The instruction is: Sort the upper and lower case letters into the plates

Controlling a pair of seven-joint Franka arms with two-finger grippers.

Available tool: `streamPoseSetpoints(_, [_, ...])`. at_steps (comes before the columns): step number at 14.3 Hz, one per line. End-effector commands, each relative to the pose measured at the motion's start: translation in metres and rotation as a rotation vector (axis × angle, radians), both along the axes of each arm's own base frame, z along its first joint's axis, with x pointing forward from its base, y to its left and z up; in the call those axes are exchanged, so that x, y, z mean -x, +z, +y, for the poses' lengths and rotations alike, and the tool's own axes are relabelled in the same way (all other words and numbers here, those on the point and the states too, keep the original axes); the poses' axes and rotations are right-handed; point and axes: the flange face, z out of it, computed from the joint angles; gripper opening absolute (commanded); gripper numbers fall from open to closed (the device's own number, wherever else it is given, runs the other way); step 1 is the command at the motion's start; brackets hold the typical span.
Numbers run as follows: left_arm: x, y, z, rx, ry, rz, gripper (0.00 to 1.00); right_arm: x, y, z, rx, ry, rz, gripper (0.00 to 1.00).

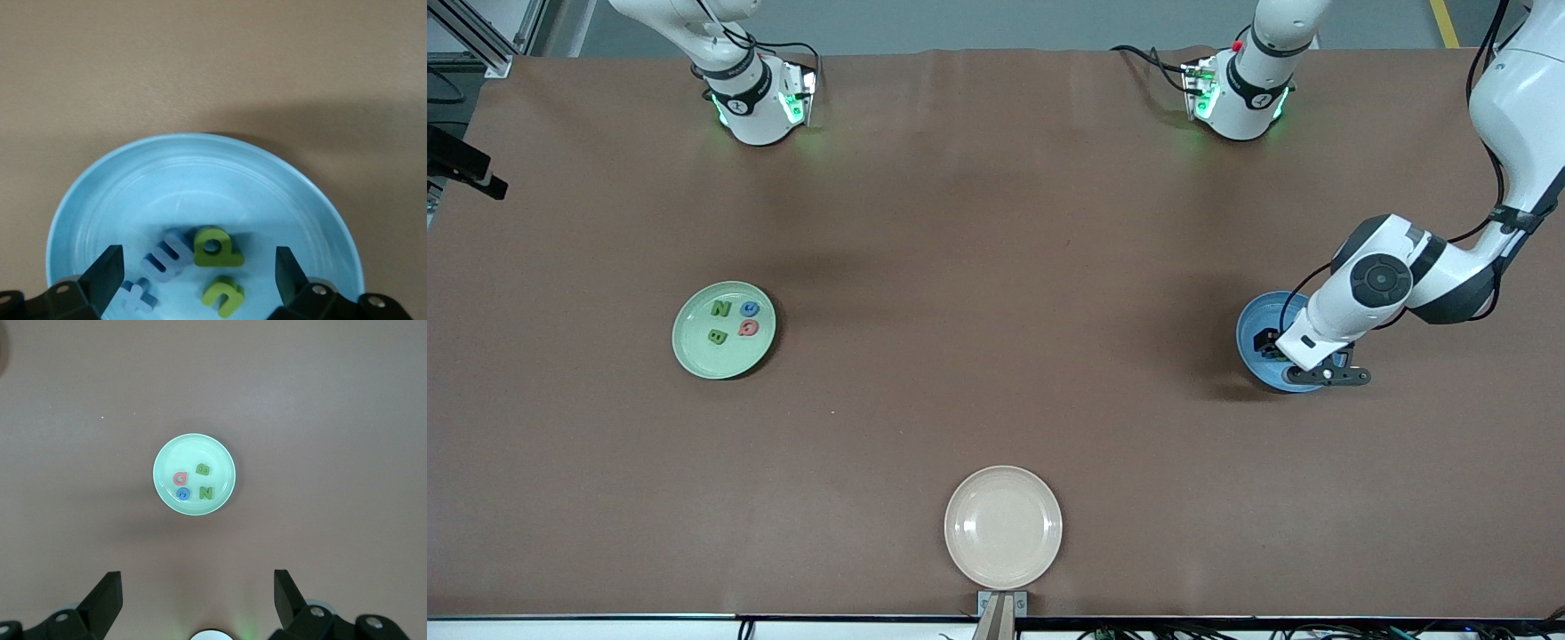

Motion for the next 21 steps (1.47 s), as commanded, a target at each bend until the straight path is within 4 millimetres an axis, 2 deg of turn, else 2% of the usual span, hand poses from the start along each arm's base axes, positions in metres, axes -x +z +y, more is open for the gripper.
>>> streamPoseSetpoints(1, [-0.003, 0.031, 0.021, 0.002, -0.032, 0.032, 1.00, 0.006, 0.003, 0.004, 0.009, 0.006, -0.005, 1.00])
streamPoseSetpoints(4, [-0.003, 0.058, 0.040, 0.057, -0.040, 0.088, 1.00, 0.004, 0.005, 0.009, 0.014, 0.022, -0.011, 1.00])
streamPoseSetpoints(6, [-0.003, 0.089, 0.047, 0.072, -0.051, 0.077, 1.00, 0.003, 0.006, 0.016, 0.044, 0.039, -0.010, 1.00])
streamPoseSetpoints(9, [0.001, 0.123, 0.067, 0.119, -0.039, 0.066, 1.00, 0.002, 0.010, 0.021, 0.054, 0.047, -0.015, 1.00])
streamPoseSetpoints(10, [0.002, 0.138, 0.069, 0.143, -0.038, 0.049, 1.00, 0.002, 0.011, 0.024, 0.054, 0.050, -0.015, 1.00])
streamPoseSetpoints(12, [0.006, 0.162, 0.092, 0.153, -0.019, 0.042, 1.00, 0.009, 0.008, 0.028, 0.050, 0.050, 0.029, 1.00])
streamPoseSetpoints(14, [0.004, 0.191, 0.101, 0.157, 0.000, 0.057, 1.00, 0.011, 0.005, 0.027, 0.045, 0.050, 0.041, 1.00])
streamPoseSetpoints(15, [0.004, 0.209, 0.118, 0.155, 0.028, 0.064, 1.00, 0.011, 0.003, 0.028, 0.044, 0.054, 0.053, 1.00])
streamPoseSetpoints(16, [0.003, 0.222, 0.127, 0.154, 0.038, 0.068, 1.00, 0.011, 0.003, 0.028, 0.044, 0.055, 0.052, 1.00])
streamPoseSetpoints(18, [0.004, 0.236, 0.135, 0.146, 0.054, 0.060, 1.00, 0.011, 0.004, 0.030, 0.044, 0.058, 0.049, 1.00])
streamPoseSetpoints(21, [0.005, 0.245, 0.143, 0.132, 0.070, 0.045, 1.00, 0.011, 0.006, 0.030, 0.045, 0.058, 0.038, 1.00])
